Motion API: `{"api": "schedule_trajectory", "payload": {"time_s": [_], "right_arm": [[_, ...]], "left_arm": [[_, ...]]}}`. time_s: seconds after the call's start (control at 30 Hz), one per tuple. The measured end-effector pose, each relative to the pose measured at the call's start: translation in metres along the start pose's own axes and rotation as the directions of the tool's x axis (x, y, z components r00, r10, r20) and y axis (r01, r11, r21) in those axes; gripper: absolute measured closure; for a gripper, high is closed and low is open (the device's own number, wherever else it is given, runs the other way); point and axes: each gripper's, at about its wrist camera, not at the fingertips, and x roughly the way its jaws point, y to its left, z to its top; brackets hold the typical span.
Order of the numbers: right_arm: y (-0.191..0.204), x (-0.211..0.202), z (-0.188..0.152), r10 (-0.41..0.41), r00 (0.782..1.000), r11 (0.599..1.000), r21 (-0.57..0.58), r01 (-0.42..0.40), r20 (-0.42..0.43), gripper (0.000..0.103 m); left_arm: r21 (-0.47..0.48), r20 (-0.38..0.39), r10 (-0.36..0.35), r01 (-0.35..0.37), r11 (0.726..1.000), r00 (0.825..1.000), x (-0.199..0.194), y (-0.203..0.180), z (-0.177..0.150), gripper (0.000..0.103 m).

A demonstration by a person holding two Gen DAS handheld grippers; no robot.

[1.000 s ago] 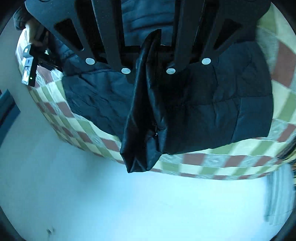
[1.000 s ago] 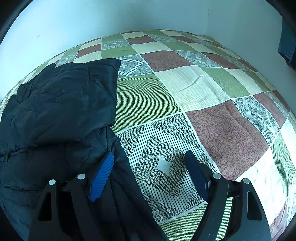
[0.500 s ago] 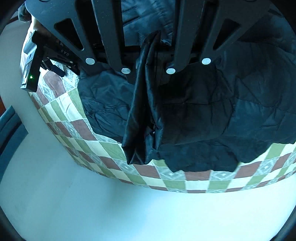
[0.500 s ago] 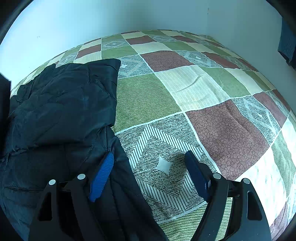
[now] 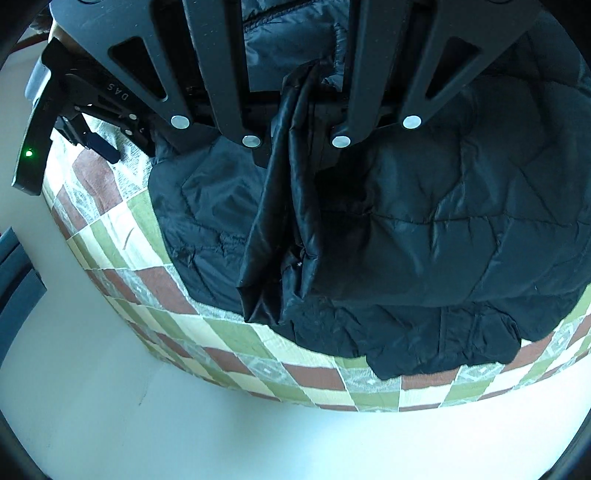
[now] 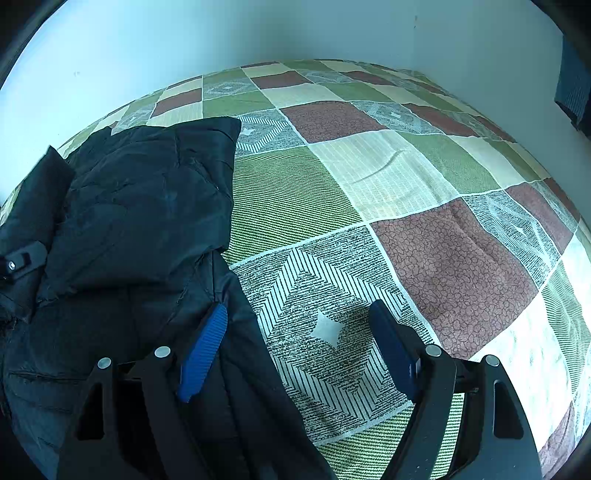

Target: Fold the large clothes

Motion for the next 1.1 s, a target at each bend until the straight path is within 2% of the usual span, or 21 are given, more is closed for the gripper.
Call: {"api": "schedule_trajectory", "payload": {"time_s": [0.3,0.4,0.47,0.53,0.6,0.73,0.87,0.97,1.1], "right_arm": [[0.0,0.0,0.0,0.0,1.0,1.0,0.001,0.0,0.001,0.025],[0.0,-0.001,0.0,0.001,1.0,1.0,0.002,-0.001,0.001,0.025],[0.001,0.0,0.0,0.0,1.0,1.0,0.002,0.0,0.002,0.025],[0.001,0.0,0.0,0.0,1.0,1.0,0.003,0.0,0.002,0.025],[0.0,0.0,0.0,0.001,1.0,1.0,0.003,-0.001,0.002,0.025],[0.0,-0.001,0.001,0.004,1.0,1.0,0.005,-0.004,0.001,0.025],[0.0,-0.012,0.006,-0.01,1.0,1.0,0.006,0.01,-0.002,0.025],[0.004,-0.037,0.014,0.01,0.999,1.0,0.027,-0.011,0.049,0.025],[0.036,-0.058,0.028,0.157,0.986,0.987,0.016,-0.158,0.063,0.025]], "left_arm": [[0.011,-0.011,0.022,-0.022,1.0,1.0,0.01,-0.002,-0.001,0.096],[0.02,-0.006,0.021,-0.021,1.0,1.0,0.007,-0.004,-0.001,0.092],[0.017,-0.002,0.013,-0.013,1.0,1.0,0.002,-0.006,-0.001,0.079],[0.018,0.01,0.01,-0.01,1.0,1.0,-0.008,-0.007,-0.003,0.058],[0.025,0.036,0.015,-0.016,1.0,0.999,-0.025,-0.006,-0.006,0.047],[0.016,0.082,0.016,-0.017,1.0,0.997,-0.063,0.011,-0.012,0.039],[-0.014,0.127,0.117,-0.116,0.993,0.985,-0.101,0.056,-0.019,0.039],[-0.069,0.149,0.228,-0.219,0.973,0.962,-0.125,0.106,-0.025,0.039],[-0.161,0.114,0.359,-0.339,0.927,0.926,-0.137,0.17,-0.031,0.039]]}}
